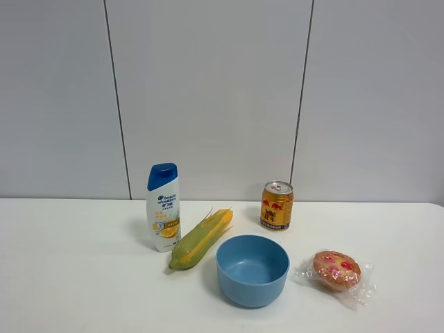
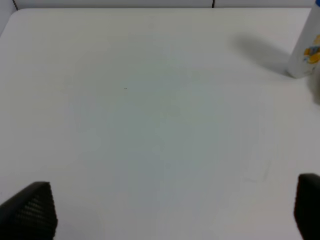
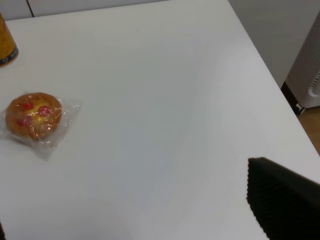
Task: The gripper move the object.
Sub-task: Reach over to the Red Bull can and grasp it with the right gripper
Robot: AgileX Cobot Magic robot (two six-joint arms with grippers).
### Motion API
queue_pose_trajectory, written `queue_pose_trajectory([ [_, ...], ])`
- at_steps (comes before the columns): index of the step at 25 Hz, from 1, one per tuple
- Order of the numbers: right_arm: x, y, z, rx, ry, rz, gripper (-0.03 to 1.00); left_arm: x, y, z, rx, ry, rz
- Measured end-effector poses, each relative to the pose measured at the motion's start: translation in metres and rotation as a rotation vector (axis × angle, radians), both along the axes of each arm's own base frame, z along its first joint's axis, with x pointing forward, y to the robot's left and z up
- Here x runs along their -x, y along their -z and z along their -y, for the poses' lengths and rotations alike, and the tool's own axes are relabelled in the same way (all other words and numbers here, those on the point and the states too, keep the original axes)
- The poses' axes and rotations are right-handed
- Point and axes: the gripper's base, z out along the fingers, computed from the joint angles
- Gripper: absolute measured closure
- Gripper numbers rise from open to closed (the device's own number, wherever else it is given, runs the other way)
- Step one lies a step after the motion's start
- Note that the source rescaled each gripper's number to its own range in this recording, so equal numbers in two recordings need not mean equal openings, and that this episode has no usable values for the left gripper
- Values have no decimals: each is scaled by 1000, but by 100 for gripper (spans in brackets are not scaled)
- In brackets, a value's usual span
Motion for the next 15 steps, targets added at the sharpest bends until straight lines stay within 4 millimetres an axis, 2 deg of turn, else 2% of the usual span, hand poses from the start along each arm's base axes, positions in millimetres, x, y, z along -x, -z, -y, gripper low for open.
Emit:
queue_pose_trajectory([
  [15, 0, 0, 0, 0, 0, 0, -1, 0, 0, 0, 0, 0, 0],
])
